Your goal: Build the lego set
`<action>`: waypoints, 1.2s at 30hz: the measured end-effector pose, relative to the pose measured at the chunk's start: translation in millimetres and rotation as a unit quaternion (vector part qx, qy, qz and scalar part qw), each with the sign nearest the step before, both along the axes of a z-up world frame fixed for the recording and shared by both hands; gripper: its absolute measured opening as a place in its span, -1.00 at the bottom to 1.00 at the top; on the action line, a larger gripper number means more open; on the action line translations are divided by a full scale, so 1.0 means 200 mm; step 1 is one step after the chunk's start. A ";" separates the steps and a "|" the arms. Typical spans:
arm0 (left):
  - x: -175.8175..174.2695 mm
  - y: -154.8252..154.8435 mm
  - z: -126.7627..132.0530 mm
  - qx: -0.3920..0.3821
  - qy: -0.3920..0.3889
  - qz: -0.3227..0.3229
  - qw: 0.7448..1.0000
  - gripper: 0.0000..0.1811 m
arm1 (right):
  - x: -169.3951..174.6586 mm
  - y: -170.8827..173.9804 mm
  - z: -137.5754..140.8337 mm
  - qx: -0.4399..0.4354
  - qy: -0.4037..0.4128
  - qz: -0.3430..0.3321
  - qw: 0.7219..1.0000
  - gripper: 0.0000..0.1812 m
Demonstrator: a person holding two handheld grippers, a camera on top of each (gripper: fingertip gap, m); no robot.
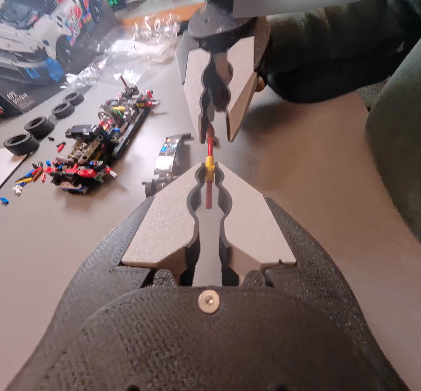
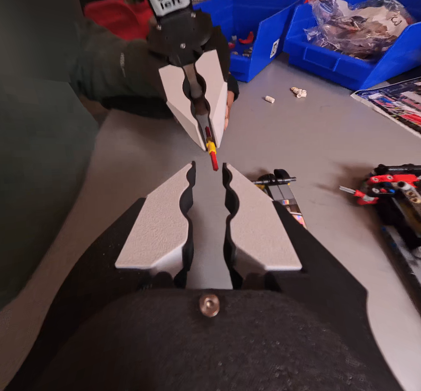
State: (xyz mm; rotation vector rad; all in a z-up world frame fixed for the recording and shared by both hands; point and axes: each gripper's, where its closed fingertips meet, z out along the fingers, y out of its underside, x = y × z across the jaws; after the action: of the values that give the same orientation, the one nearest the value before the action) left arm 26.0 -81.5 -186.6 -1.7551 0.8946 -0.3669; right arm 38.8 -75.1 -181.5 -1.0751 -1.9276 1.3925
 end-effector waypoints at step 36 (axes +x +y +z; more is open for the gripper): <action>-0.02 -0.05 -0.30 -0.122 0.093 -0.004 0.988 -0.81 | -0.02 0.32 0.00 0.059 0.040 -0.120 0.990 -0.90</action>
State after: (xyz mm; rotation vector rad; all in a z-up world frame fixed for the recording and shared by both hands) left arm 21.2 -90.7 -245.8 -2.0377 1.0242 -0.3316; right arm 34.6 -11.9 -181.0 -1.1360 -1.7351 1.1581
